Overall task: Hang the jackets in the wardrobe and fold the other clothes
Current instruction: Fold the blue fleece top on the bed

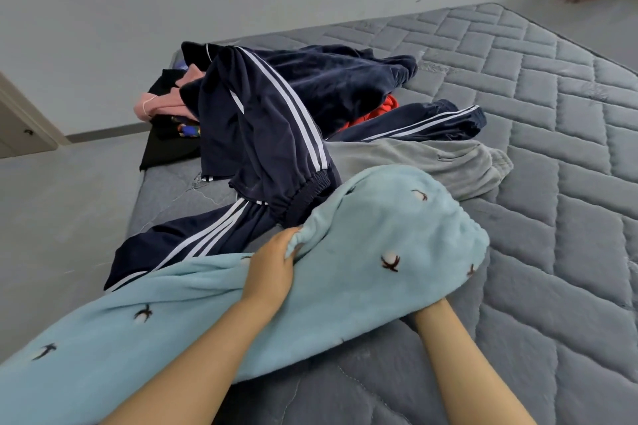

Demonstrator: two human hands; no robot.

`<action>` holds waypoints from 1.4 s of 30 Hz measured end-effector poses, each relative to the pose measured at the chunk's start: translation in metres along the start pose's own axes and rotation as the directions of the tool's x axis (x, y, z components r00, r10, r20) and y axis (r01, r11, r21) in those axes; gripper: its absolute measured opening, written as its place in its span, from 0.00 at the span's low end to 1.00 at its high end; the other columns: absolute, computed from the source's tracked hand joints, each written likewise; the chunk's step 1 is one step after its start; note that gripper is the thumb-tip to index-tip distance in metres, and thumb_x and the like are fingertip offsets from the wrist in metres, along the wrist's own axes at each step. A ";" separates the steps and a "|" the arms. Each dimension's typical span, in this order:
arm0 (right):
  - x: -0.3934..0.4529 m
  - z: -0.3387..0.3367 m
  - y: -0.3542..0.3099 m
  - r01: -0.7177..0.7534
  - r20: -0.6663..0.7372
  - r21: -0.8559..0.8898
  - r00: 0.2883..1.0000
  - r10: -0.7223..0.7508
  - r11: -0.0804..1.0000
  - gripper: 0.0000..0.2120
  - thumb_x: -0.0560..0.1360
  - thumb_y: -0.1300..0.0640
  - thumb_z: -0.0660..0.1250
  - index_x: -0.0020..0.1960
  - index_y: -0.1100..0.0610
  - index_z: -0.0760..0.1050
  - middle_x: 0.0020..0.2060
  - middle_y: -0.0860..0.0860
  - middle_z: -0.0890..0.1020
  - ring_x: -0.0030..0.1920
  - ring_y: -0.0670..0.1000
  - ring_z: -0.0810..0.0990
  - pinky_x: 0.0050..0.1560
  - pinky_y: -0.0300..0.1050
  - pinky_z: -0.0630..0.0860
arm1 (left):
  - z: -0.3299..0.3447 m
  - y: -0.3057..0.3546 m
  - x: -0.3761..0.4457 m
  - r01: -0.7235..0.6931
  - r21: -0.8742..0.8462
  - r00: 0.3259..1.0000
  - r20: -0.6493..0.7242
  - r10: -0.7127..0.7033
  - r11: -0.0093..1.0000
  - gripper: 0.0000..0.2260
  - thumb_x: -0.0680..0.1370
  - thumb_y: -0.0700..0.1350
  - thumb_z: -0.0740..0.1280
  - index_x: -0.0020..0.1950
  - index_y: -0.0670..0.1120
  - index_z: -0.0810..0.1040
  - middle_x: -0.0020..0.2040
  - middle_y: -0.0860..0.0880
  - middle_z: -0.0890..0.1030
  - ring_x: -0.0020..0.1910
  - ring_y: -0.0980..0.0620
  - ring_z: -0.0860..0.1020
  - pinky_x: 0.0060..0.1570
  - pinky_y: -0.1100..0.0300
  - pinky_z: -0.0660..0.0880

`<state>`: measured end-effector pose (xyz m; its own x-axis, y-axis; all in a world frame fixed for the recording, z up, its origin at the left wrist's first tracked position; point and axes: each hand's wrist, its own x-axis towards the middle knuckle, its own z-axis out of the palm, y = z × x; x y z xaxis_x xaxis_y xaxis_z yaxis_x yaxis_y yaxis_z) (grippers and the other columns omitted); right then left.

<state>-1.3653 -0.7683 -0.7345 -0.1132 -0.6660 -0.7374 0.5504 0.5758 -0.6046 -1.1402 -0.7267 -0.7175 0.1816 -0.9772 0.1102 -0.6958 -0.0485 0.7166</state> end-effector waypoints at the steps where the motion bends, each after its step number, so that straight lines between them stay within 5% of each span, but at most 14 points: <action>1: 0.001 -0.003 -0.011 0.002 0.011 0.012 1.000 -0.002 1.000 0.12 0.84 0.54 0.53 0.48 0.55 0.72 0.47 0.49 0.73 0.40 0.47 0.69 0.36 0.35 0.72 | 0.002 0.011 0.008 -0.026 -0.034 0.999 -0.031 0.025 0.999 0.16 0.80 0.34 0.60 0.64 0.46 0.78 0.59 0.50 0.81 0.58 0.51 0.78 0.56 0.63 0.71; 6: -0.002 -0.029 -0.086 0.082 -0.038 0.115 0.996 -0.078 0.990 0.18 0.85 0.60 0.50 0.72 0.64 0.63 0.59 0.53 0.74 0.42 0.45 0.68 0.53 0.34 0.66 | 0.023 0.070 0.057 -0.134 -0.134 0.978 -0.178 0.109 0.982 0.18 0.82 0.39 0.60 0.72 0.46 0.72 0.70 0.50 0.74 0.69 0.53 0.71 0.70 0.58 0.65; 9: -0.011 -0.042 -0.115 0.187 -0.047 0.081 0.982 -0.183 0.979 0.13 0.85 0.58 0.48 0.57 0.53 0.71 0.54 0.49 0.76 0.47 0.49 0.72 0.52 0.39 0.68 | 0.057 0.073 0.052 -0.184 0.162 0.981 0.093 0.170 0.969 0.26 0.84 0.45 0.57 0.80 0.50 0.50 0.80 0.48 0.51 0.79 0.48 0.50 0.76 0.46 0.50; 12: -0.025 -0.039 -0.116 0.279 -0.063 0.075 0.960 -0.274 0.957 0.14 0.84 0.50 0.54 0.41 0.51 0.70 0.35 0.45 0.81 0.37 0.49 0.77 0.33 0.41 0.74 | 0.079 0.041 0.019 -0.282 0.513 0.913 0.404 0.062 0.811 0.32 0.83 0.58 0.50 0.78 0.52 0.33 0.77 0.49 0.30 0.76 0.48 0.32 0.72 0.43 0.31; 15: -0.041 -0.028 -0.094 0.260 -0.042 0.128 0.966 -0.257 0.957 0.16 0.82 0.45 0.55 0.40 0.51 0.72 0.35 0.48 0.81 0.37 0.51 0.74 0.35 0.46 0.72 | 0.070 0.023 0.000 -0.319 0.295 0.823 0.558 0.109 0.900 0.31 0.83 0.58 0.51 0.78 0.55 0.35 0.77 0.52 0.30 0.76 0.52 0.31 0.71 0.50 0.28; 18: -0.058 -0.009 -0.074 0.212 -0.056 0.089 0.977 -0.208 0.973 0.16 0.82 0.44 0.55 0.42 0.53 0.72 0.40 0.49 0.77 0.39 0.52 0.72 0.38 0.48 0.72 | 0.028 0.020 0.002 0.146 -0.220 0.806 0.591 0.012 0.964 0.24 0.83 0.57 0.53 0.79 0.55 0.55 0.79 0.57 0.50 0.75 0.63 0.47 0.73 0.62 0.43; 21: -0.080 0.018 -0.056 0.230 0.029 0.047 0.972 -0.232 0.972 0.17 0.83 0.48 0.54 0.41 0.54 0.70 0.34 0.49 0.79 0.36 0.53 0.74 0.33 0.44 0.75 | -0.029 0.016 0.008 0.569 -0.587 0.796 0.570 -0.205 0.575 0.21 0.82 0.57 0.56 0.75 0.55 0.63 0.71 0.55 0.70 0.69 0.57 0.69 0.70 0.57 0.64; 24: -0.108 0.063 -0.024 0.353 0.325 -0.165 0.901 -0.287 0.921 0.15 0.85 0.55 0.51 0.44 0.53 0.72 0.29 0.43 0.83 0.30 0.42 0.82 0.26 0.34 0.77 | -0.089 -0.020 0.004 0.625 -0.761 0.769 0.563 -0.302 0.174 0.21 0.82 0.58 0.55 0.71 0.49 0.69 0.64 0.46 0.79 0.62 0.47 0.78 0.60 0.45 0.74; 26: -0.123 0.101 0.013 0.475 0.622 -0.314 0.757 -0.200 0.822 0.15 0.84 0.49 0.53 0.54 0.48 0.78 0.48 0.43 0.85 0.47 0.39 0.84 0.44 0.34 0.80 | -0.128 -0.044 -0.007 0.608 -0.793 0.766 0.576 -0.287 0.031 0.27 0.80 0.64 0.54 0.69 0.47 0.73 0.63 0.42 0.80 0.61 0.43 0.79 0.56 0.41 0.76; 28: -0.131 0.127 0.058 0.662 0.816 -0.473 0.578 0.005 0.581 0.22 0.80 0.38 0.46 0.68 0.37 0.70 0.69 0.39 0.73 0.70 0.38 0.68 0.72 0.38 0.63 | -0.156 -0.066 -0.023 0.622 -0.783 0.743 0.604 -0.288 -0.036 0.33 0.76 0.69 0.56 0.64 0.43 0.79 0.56 0.40 0.83 0.53 0.41 0.83 0.47 0.44 0.79; 30: -0.125 0.137 0.101 0.807 0.849 -0.528 0.500 0.168 0.264 0.25 0.80 0.39 0.39 0.76 0.37 0.55 0.77 0.37 0.54 0.77 0.39 0.45 0.77 0.47 0.38 | -0.169 -0.081 -0.038 0.649 -0.760 0.721 0.620 -0.308 -0.011 0.35 0.74 0.70 0.57 0.57 0.41 0.83 0.53 0.39 0.84 0.51 0.40 0.83 0.47 0.47 0.79; 32: -0.115 0.136 0.123 0.832 0.829 -0.546 0.520 0.207 0.100 0.23 0.83 0.45 0.41 0.78 0.41 0.49 0.76 0.36 0.47 0.77 0.41 0.37 0.76 0.48 0.32 | -0.166 -0.090 -0.052 0.668 -0.726 0.723 0.582 -0.372 0.163 0.28 0.76 0.65 0.62 0.63 0.44 0.81 0.58 0.41 0.82 0.58 0.43 0.81 0.58 0.46 0.75; 36: -0.107 0.127 0.116 0.842 0.860 -0.509 0.504 0.079 0.177 0.19 0.84 0.55 0.55 0.75 0.49 0.64 0.74 0.36 0.59 0.76 0.37 0.54 0.77 0.39 0.49 | -0.150 -0.085 -0.063 0.614 -0.641 0.774 0.378 -0.507 0.460 0.23 0.73 0.43 0.75 0.66 0.48 0.75 0.56 0.47 0.84 0.55 0.48 0.82 0.59 0.50 0.77; 42: -0.092 0.120 0.070 0.871 0.939 -0.326 0.255 -0.231 -0.367 0.19 0.80 0.51 0.62 0.71 0.51 0.71 0.73 0.44 0.67 0.76 0.48 0.59 0.77 0.47 0.48 | -0.237 -0.112 -0.051 0.652 -0.641 0.713 0.338 -0.615 0.404 0.16 0.69 0.44 0.76 0.55 0.44 0.80 0.46 0.44 0.86 0.43 0.46 0.85 0.33 0.57 0.80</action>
<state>-1.2175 -0.7238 -0.6727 0.6208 -0.7479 0.2350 -0.5708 -0.6367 -0.5185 -0.9069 -0.6226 -0.6407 0.3224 -0.7367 -0.5945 0.2831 -0.5242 0.8032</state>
